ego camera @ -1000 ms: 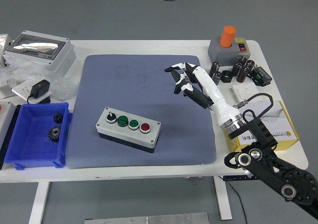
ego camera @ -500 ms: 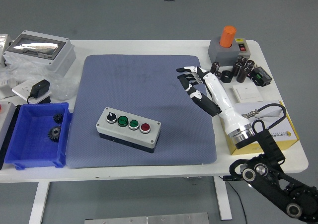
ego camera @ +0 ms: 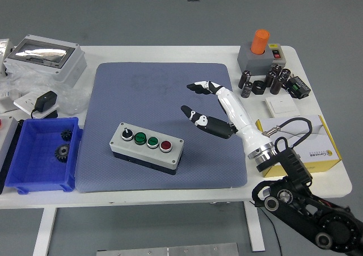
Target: Pick up the button,place it on the desk,press the button,press the button
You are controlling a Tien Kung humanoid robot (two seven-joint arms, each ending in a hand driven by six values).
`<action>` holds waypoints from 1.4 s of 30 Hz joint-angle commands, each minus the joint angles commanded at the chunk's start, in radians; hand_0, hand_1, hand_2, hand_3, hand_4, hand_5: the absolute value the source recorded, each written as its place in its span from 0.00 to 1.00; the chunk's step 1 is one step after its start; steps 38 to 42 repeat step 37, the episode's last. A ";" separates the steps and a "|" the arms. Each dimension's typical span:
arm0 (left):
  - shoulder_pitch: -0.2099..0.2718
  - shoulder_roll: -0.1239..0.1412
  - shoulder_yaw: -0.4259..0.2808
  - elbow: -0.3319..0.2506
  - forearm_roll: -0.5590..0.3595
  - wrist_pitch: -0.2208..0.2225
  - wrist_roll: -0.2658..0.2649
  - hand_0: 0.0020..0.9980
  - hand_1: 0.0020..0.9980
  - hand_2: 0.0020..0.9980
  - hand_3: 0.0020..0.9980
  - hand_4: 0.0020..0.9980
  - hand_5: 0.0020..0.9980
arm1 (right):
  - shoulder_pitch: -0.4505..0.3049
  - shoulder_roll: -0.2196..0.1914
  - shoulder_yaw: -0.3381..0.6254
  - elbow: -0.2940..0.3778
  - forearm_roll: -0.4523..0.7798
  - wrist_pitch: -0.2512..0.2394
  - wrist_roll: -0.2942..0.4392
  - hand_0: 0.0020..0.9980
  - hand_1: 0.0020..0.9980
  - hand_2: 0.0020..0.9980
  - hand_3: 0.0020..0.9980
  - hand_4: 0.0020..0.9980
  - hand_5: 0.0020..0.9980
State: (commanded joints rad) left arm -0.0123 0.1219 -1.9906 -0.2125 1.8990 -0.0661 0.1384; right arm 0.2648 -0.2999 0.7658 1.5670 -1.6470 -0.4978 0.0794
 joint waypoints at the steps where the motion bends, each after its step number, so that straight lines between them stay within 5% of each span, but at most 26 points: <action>1: -0.001 0.001 -0.002 0.000 0.003 0.000 -0.001 0.66 0.63 0.61 0.73 0.85 0.68 | -0.004 0.004 0.002 -0.007 0.003 -0.008 -0.004 0.78 0.76 0.79 0.82 0.69 0.30; 5: -0.005 0.002 -0.005 0.000 0.010 -0.002 -0.001 0.66 0.63 0.61 0.73 0.85 0.68 | -0.019 0.018 0.015 -0.033 0.031 -0.031 -0.006 0.78 0.76 0.79 0.82 0.69 0.30; 6: -0.005 0.002 -0.005 0.000 0.012 -0.003 -0.001 0.67 0.63 0.61 0.73 0.85 0.68 | -0.024 0.023 0.019 -0.043 0.049 -0.033 0.002 0.83 0.81 0.83 0.84 0.60 0.25; 17: 0.011 0.008 0.007 -0.005 0.003 -0.003 0.025 0.66 0.63 0.61 0.73 0.85 0.68 | -0.060 0.044 0.054 -0.087 0.139 -0.027 0.082 0.92 0.89 0.91 0.88 0.63 0.24; 18: 0.013 0.008 0.009 -0.006 0.002 -0.004 0.031 0.66 0.63 0.61 0.73 0.85 0.67 | -0.062 0.045 0.059 -0.088 0.145 -0.028 0.088 0.94 0.91 0.92 0.90 0.85 0.62; 23: 0.021 0.006 0.011 -0.009 0.012 -0.012 0.054 0.66 0.63 0.61 0.73 0.85 0.67 | -0.068 0.046 0.089 -0.096 0.179 -0.043 0.118 0.94 0.91 0.92 0.90 0.85 0.62; 24: 0.021 0.006 0.009 -0.009 0.016 -0.013 0.056 0.67 0.63 0.62 0.73 0.85 0.67 | -0.070 0.046 0.096 -0.098 0.186 -0.047 0.124 0.95 0.92 0.93 0.90 0.90 0.73; 42: 0.024 -0.009 0.013 -0.008 0.008 -0.011 0.059 0.67 0.63 0.62 0.74 0.85 0.67 | -0.091 0.029 0.193 -0.087 0.225 -0.062 0.166 0.96 0.93 0.94 0.90 0.92 0.75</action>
